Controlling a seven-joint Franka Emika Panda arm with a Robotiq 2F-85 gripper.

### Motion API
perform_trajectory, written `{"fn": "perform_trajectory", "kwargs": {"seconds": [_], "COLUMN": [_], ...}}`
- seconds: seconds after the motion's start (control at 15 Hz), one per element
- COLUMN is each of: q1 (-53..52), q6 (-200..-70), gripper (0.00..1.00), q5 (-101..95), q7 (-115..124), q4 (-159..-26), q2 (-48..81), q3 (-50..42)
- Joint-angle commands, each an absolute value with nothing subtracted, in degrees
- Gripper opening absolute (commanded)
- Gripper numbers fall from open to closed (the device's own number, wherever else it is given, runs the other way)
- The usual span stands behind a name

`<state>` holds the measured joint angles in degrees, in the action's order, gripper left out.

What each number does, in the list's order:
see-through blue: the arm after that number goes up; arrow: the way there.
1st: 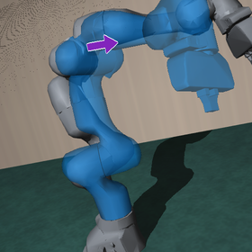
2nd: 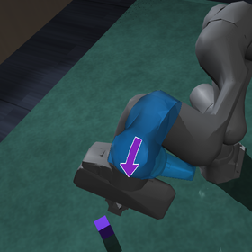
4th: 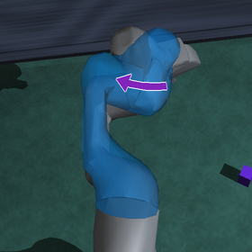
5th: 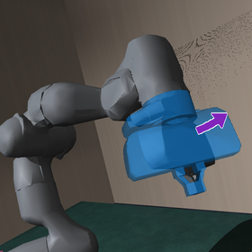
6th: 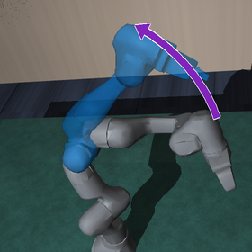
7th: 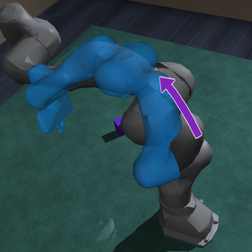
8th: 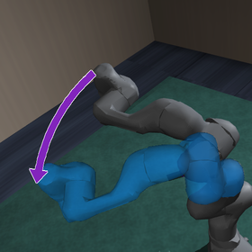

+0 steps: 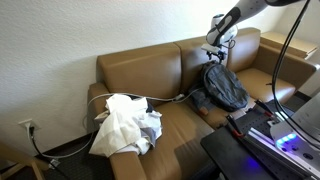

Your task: Move the bag to the left side of the sofa

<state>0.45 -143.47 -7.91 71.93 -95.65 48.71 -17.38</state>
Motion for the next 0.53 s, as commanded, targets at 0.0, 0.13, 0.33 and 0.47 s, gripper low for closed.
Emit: {"fn": "perform_trajectory", "kwargs": {"seconds": [0.0, 0.13, 0.33, 0.47], "q1": [1.9, 1.8, 2.1, 2.7], "q6": [-137.9, -135.3, -133.5, -133.0], "gripper": [1.00, 1.00, 1.00, 1.00], "q5": [-3.2, -1.4, -0.6, -0.6], "q7": [71.5, 73.3, 77.4, 80.0], "q4": [-85.0, -80.2, -74.4, -71.4], "q2": [55.3, 58.7, 63.3, 66.1], "q3": [-15.3, -15.6, -16.6, -16.9]}}
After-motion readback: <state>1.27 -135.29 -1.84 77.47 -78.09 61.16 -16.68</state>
